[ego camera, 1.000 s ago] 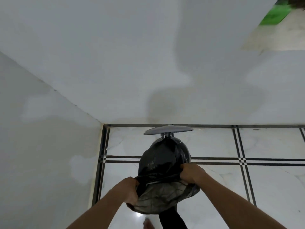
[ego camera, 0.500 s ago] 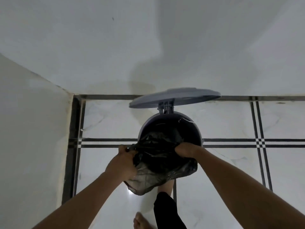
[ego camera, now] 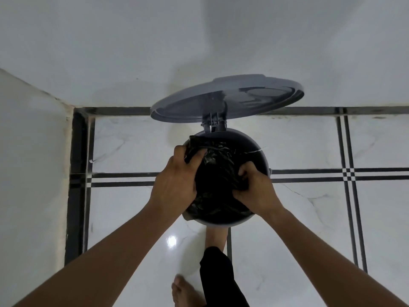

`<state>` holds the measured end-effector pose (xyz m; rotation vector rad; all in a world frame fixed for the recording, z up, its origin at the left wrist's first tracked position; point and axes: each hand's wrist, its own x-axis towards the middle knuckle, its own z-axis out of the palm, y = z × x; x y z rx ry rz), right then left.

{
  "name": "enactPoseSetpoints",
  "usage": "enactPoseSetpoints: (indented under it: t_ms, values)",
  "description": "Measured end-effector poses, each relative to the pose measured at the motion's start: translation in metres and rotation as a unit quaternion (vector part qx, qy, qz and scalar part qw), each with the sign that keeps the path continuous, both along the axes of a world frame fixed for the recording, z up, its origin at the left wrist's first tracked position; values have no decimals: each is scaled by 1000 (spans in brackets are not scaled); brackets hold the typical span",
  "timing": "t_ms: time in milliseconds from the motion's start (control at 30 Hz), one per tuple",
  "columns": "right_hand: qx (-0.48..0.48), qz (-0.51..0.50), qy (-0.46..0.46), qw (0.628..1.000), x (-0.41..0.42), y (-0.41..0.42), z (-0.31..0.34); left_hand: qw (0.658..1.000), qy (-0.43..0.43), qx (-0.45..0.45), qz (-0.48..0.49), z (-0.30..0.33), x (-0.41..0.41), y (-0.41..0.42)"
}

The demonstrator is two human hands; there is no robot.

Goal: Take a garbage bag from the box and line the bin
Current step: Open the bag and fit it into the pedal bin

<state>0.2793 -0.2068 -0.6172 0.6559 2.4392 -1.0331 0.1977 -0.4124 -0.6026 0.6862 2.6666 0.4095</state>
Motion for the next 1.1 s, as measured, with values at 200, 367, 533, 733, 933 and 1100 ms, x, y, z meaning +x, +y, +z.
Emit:
enactPoseSetpoints:
  t_ms: [200,367,533,733,933,1100]
  values:
    - [-100,-107,19,989,-11,32,26,996,-19,66,57,3,-19,3]
    - [191,135,163,959,-13,70,18,994,42,-56,-83,2,-30,-9]
    - [299,268,33,915,-25,82,8,981,11,-170,-94,-7,-52,-28]
    - [-2,-11,-77,997,-58,81,25,991,23,-113,-62,1,-67,-18]
    - [108,53,21,992,-86,78,12,977,-66,-190,-64,-17,-89,-3]
    - [100,126,-116,980,-113,84,0,978,-139,-158,-3,-39,-105,-1]
